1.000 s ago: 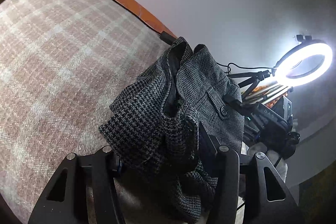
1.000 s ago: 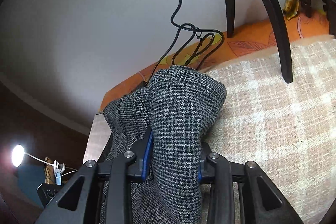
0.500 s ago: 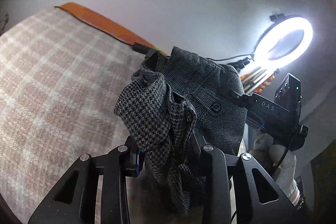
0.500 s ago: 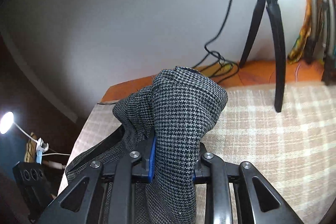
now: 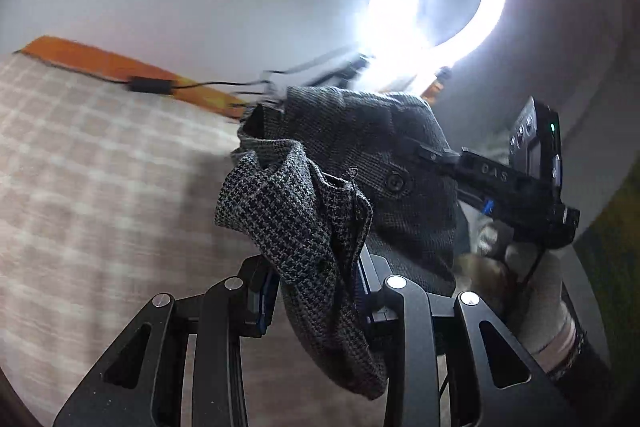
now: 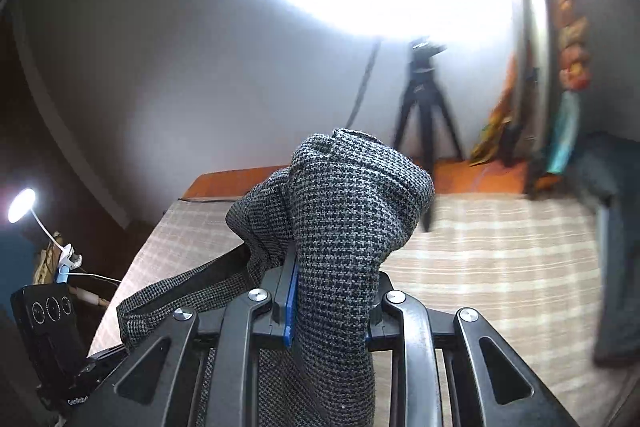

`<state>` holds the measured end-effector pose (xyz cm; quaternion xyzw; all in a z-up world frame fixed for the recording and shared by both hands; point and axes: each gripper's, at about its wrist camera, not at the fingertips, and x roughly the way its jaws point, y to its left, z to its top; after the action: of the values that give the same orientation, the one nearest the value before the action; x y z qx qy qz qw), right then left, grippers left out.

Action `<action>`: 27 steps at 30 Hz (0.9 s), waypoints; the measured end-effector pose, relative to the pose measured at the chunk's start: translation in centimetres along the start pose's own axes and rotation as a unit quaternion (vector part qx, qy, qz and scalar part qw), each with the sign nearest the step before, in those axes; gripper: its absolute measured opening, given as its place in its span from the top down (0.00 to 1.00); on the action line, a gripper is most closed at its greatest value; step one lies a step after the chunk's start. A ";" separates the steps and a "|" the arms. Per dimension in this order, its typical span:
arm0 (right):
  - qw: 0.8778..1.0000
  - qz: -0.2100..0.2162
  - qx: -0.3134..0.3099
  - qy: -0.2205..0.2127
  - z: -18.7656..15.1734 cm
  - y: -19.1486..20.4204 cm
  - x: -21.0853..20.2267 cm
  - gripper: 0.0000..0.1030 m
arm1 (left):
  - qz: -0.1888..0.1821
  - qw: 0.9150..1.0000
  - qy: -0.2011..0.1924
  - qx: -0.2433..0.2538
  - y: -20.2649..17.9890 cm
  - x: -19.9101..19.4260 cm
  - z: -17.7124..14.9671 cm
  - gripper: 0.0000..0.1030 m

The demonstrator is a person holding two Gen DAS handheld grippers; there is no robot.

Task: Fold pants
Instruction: 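Lift the bundle with both tools and carry it toward the dark cloth by the pillow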

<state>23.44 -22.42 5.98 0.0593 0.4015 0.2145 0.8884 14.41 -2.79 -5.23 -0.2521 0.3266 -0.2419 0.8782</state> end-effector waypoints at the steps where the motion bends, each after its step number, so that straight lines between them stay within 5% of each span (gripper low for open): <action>1: 1.000 -0.004 0.000 -0.003 0.2 -0.5 -0.5 0.78 | -0.005 1.000 0.003 0.010 -0.9 0.5 -0.1 0.71; 13: 0.997 -0.069 -0.023 -0.030 1.9 -9.5 -9.4 0.78 | -0.066 0.995 0.021 0.074 -11.8 8.6 -1.1 0.71; 27: 0.991 -0.113 -0.040 -0.054 9.4 -22.3 -14.0 0.79 | -0.119 0.983 0.009 0.141 -22.7 21.4 1.7 0.70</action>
<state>29.63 -47.90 15.65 -0.0100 0.3480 0.1253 0.9290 23.98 -32.10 -0.10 -0.1608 0.2651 -0.3904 0.8668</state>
